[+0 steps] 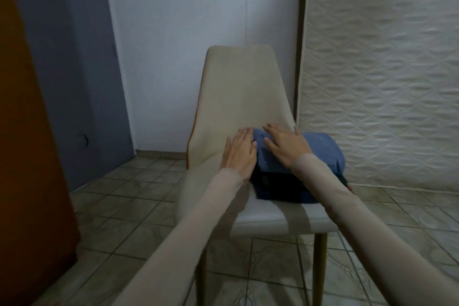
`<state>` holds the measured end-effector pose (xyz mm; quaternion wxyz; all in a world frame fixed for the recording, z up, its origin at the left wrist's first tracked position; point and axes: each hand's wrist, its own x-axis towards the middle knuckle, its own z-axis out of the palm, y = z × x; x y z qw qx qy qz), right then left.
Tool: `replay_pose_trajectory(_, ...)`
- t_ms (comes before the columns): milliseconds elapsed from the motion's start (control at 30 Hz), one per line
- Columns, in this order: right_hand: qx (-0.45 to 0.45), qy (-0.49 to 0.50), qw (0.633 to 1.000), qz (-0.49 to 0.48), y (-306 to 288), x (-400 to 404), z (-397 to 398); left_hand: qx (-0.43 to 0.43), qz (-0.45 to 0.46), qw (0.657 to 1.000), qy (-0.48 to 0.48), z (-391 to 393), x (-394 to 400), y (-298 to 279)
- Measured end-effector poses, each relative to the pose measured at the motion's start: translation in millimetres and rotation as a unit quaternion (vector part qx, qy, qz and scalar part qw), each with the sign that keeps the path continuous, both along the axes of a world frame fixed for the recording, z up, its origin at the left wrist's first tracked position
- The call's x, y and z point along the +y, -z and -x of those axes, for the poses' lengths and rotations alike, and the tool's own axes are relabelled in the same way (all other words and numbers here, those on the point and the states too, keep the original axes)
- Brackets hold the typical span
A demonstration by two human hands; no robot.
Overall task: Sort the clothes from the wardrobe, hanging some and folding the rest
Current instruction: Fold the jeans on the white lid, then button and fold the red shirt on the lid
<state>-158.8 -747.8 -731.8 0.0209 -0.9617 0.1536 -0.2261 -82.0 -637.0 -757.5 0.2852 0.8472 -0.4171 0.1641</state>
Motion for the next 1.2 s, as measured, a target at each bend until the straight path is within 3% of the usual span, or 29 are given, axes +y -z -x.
replay_pose_trajectory(233,0.016,-0.1,0.995,0.011,19,82,-14,0.041,0.019,0.997,-0.057,-23,96,33)
replay_pose_trajectory(500,0.106,-0.183,0.977,-0.035,94,195,-55,0.12,-0.004,0.98,-0.159,-39,254,105)
replay_pose_trajectory(833,0.296,-0.275,0.908,-0.112,226,357,-119,0.299,-0.026,0.912,-0.279,-39,459,214)
replay_pose_trajectory(1000,0.367,-0.281,0.881,-0.104,288,407,-148,0.373,-0.05,0.873,-0.312,-54,494,256)
replay_pose_trajectory(1200,0.446,-0.258,0.851,-0.1,366,428,-171,0.479,-0.135,0.823,-0.276,-74,494,303)
